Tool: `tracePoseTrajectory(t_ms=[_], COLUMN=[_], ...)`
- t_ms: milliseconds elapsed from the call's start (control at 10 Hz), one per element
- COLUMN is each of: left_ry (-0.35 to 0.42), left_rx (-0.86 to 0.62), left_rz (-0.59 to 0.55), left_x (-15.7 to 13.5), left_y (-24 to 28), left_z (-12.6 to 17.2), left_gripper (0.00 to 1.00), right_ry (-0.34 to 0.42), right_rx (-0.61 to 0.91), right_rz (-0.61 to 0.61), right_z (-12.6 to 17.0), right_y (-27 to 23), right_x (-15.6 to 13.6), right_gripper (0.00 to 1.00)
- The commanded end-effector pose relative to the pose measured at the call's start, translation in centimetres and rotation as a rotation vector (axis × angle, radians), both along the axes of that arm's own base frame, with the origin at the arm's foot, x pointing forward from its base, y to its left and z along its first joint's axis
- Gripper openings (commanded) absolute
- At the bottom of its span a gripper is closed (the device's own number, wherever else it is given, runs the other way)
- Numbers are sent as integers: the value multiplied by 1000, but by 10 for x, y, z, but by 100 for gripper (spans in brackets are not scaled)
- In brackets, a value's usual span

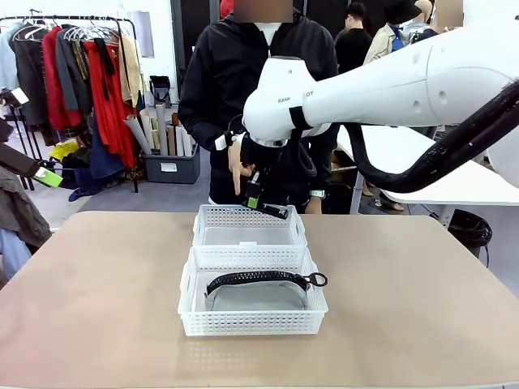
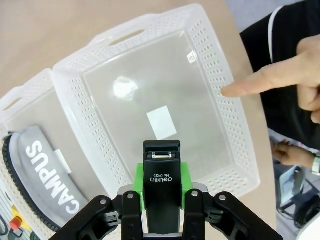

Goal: Distribute items into two baskets.
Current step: Place the picked Stapler into the Organizing basket as instructed by the person.

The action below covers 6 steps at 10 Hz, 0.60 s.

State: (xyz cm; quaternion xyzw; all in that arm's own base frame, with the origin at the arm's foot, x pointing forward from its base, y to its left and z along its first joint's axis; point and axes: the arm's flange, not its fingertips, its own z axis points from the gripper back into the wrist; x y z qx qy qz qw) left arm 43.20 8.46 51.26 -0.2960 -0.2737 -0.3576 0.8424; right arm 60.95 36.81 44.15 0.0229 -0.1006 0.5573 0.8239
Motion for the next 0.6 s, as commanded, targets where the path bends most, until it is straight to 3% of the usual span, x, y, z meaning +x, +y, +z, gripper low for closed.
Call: tracePoseTrajectory(t_ms=[0, 400, 500], left_ry=[-3, -3, -3], left_rx=[-1, -1, -1], left_rz=[-1, -1, -1], left_x=[-1, -1, -1], left_y=[0, 0, 0], left_z=[0, 0, 0], left_gripper=[100, 100, 100], right_ry=[-31, -4, 9], right_rx=[-2, 13, 8], right_rz=[4, 80, 26], right_z=[-2, -12, -18], right_y=[12, 14, 14], right_x=[4, 2, -3], right_gripper=[0, 0, 0])
